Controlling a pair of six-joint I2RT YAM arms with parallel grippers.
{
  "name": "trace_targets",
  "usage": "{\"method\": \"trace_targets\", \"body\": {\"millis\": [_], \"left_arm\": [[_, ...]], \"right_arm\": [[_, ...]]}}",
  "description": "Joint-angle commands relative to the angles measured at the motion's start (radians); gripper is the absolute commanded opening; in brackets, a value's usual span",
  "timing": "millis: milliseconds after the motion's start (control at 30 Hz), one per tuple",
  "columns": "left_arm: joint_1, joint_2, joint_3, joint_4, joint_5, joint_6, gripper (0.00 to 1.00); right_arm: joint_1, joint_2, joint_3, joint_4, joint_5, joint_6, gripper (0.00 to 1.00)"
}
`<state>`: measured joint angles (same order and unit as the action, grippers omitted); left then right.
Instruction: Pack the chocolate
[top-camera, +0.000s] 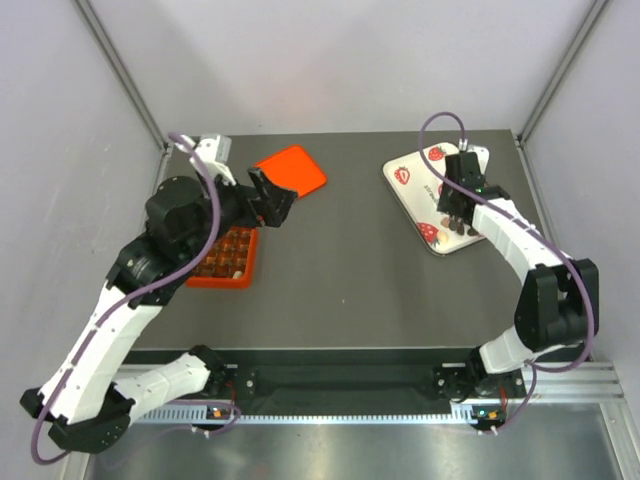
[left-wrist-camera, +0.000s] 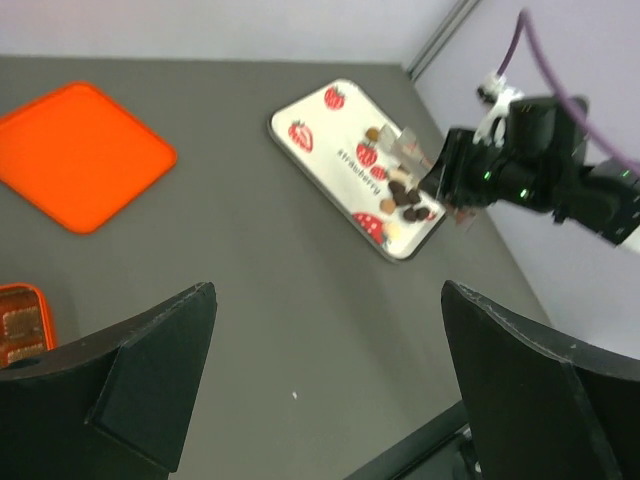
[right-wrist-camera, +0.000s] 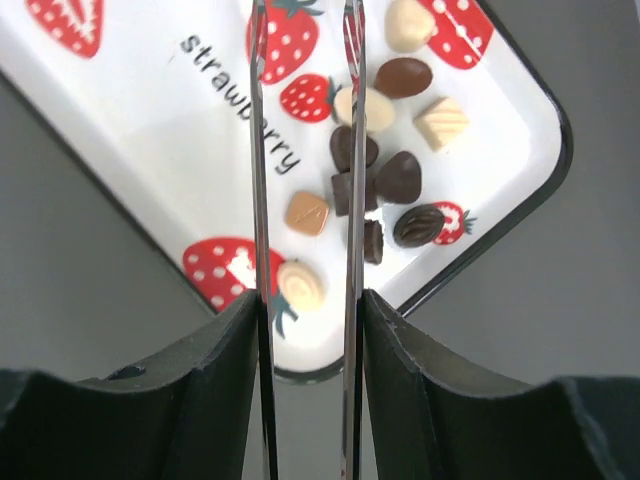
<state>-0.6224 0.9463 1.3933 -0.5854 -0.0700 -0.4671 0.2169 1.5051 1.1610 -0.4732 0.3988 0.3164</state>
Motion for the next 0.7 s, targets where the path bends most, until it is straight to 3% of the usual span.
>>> {"method": "trace_targets", "body": {"millis": [0,667], "left_arm": [[0.003,0.048,0.015,-0.024,0.035,0.035,0.99],[0.003,0.080,0.023,-0.025,0.026,0.061,0.99]], "right_arm": [[-0.039,0.056,0.109,0.015,0.011,-0.004,0.43],[-0.119,0.248,0.183,0.062,-0.078,-0.023,0.43]]}}
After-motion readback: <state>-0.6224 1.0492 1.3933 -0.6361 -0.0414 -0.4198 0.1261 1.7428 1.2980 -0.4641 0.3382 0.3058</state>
